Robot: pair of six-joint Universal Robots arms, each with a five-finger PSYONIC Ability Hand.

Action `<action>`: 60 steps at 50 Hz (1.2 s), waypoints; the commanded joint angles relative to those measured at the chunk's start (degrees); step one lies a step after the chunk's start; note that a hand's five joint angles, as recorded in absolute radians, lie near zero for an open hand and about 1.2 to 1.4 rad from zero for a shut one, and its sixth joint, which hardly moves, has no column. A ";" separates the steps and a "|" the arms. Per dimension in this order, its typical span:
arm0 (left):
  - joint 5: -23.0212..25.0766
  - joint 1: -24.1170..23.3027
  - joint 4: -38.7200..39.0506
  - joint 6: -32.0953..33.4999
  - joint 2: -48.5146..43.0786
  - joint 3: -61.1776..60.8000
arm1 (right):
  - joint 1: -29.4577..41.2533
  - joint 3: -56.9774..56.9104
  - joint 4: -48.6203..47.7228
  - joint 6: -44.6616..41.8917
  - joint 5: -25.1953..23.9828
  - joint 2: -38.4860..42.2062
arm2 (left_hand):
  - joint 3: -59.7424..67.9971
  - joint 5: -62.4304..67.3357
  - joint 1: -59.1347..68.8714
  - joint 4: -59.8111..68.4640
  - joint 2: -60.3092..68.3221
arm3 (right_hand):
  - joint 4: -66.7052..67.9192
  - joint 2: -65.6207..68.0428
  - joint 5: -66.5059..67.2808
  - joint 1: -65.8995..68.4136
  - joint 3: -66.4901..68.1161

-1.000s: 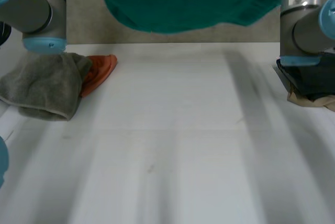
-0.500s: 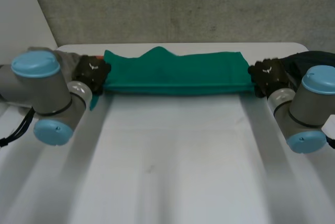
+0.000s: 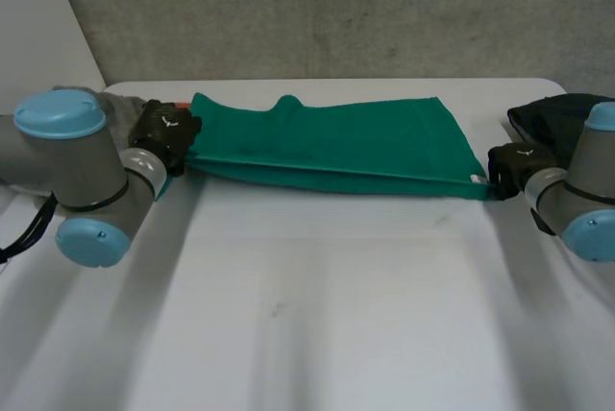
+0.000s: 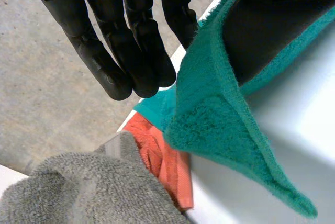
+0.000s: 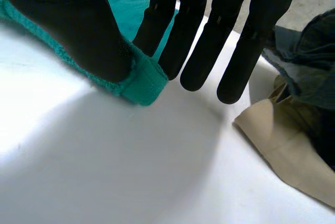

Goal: Fold the laundry.

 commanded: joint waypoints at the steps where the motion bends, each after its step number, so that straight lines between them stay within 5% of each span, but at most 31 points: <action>1: -0.31 -0.86 -6.34 2.69 1.86 -2.39 | -1.02 8.66 -0.52 -3.79 -0.86 -9.55 | 11.88 13.21 13.16 11.31 11.35 | 11.51 12.39 14.73 14.80 12.06; 13: -0.39 -2.26 -30.77 15.52 11.53 -16.09 | -9.89 32.21 23.10 -42.27 0.37 -30.55 | 11.88 13.21 13.16 11.31 11.35 | 11.51 12.39 14.73 14.80 12.06; 16: 0.04 -2.62 -34.74 16.84 12.15 -17.07 | -11.04 34.78 22.95 -47.23 -0.41 -33.65 | 11.88 13.21 13.16 11.31 11.35 | 11.51 12.39 14.73 14.80 12.06; 36: -0.31 -4.28 -21.31 17.55 -9.27 20.42 | -1.74 13.97 3.28 -24.57 1.16 -18.73 | 11.88 13.21 13.16 11.31 11.35 | 11.51 12.39 14.73 14.80 12.06; 51: -2.42 -4.72 -21.04 17.29 -28.27 46.56 | 3.54 -2.64 -17.21 -25.78 7.58 -0.45 | 11.88 13.21 13.16 11.31 11.35 | 11.51 12.39 14.73 14.80 12.06; 52: -2.15 -4.90 -20.69 17.11 -28.45 46.65 | 3.81 -3.35 -17.57 -26.22 7.93 0.44 | 11.88 13.21 13.16 11.31 11.35 | -3.34 -2.45 -0.11 -0.04 -2.78; 54: -1.54 -4.99 -19.55 16.85 -28.81 46.65 | 4.33 -4.58 -17.92 -26.92 8.11 2.20 | -9.66 -8.33 -8.38 -10.23 -10.19 | -37.98 -37.09 -34.75 -34.68 -37.42; 55: -1.28 -4.99 -17.98 16.67 -28.81 46.56 | 5.12 -5.98 -18.10 -27.36 8.80 3.60 | -39.11 -37.78 -37.83 -39.68 -39.64 | -58.29 -57.40 -55.06 -54.99 -57.73; 60: -3.38 -4.82 -15.33 14.83 -26.62 43.93 | 6.00 -7.49 -17.66 -27.19 11.97 4.84 | -58.12 -56.79 -56.84 -58.69 -58.65 | -58.49 -57.61 -55.27 -55.20 -57.94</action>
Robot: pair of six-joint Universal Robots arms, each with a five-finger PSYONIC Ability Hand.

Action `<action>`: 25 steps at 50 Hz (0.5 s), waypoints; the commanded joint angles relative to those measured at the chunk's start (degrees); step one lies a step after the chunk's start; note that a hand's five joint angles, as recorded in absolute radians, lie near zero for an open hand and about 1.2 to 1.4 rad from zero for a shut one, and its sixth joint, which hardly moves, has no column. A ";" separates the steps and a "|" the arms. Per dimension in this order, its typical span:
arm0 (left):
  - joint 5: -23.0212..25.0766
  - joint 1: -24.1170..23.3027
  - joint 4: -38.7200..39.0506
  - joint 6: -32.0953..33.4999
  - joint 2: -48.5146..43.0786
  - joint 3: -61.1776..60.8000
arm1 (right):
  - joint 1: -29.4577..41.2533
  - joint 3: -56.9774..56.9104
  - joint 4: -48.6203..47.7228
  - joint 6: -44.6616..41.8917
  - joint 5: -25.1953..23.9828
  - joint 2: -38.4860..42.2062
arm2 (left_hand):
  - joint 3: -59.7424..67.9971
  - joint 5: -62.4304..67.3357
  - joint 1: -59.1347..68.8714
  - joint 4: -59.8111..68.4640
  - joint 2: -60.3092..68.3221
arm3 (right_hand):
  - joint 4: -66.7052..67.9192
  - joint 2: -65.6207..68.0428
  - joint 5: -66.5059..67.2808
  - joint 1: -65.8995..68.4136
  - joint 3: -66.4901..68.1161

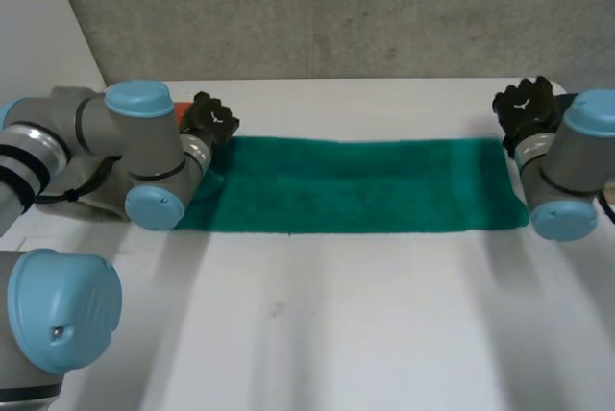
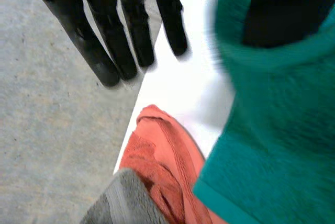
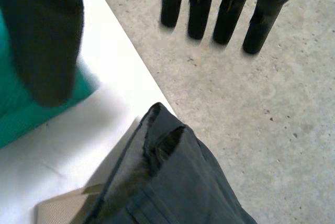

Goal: Fold the laundry.

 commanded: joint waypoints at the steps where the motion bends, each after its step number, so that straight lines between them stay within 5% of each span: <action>1: -1.62 0.11 3.68 -2.35 2.82 -3.90 | 1.49 -2.37 0.54 -0.15 3.40 2.33 | -28.95 -28.54 -25.21 -28.49 -27.57 | -8.00 -7.20 -7.14 -6.60 -8.03; 5: -1.45 0.72 3.50 -3.93 6.94 -9.08 | 1.85 -0.36 1.51 2.13 3.49 0.31 | -28.95 -28.54 -25.21 -28.49 -27.57 | -8.00 -7.20 -7.14 -6.60 -8.03; 13: 6.28 3.97 2.62 -1.92 12.05 -16.21 | 2.11 6.32 1.69 4.34 1.12 -4.96 | -28.95 -28.54 -25.21 -28.49 -27.57 | -8.00 -7.20 -7.14 -6.60 -8.03; 25: 13.06 7.14 7.27 13.99 6.08 -8.23 | 3.08 9.41 1.77 4.07 -0.20 -6.81 | -28.95 -28.54 -25.21 -28.49 -27.57 | -8.00 -7.20 -7.14 -6.60 -8.03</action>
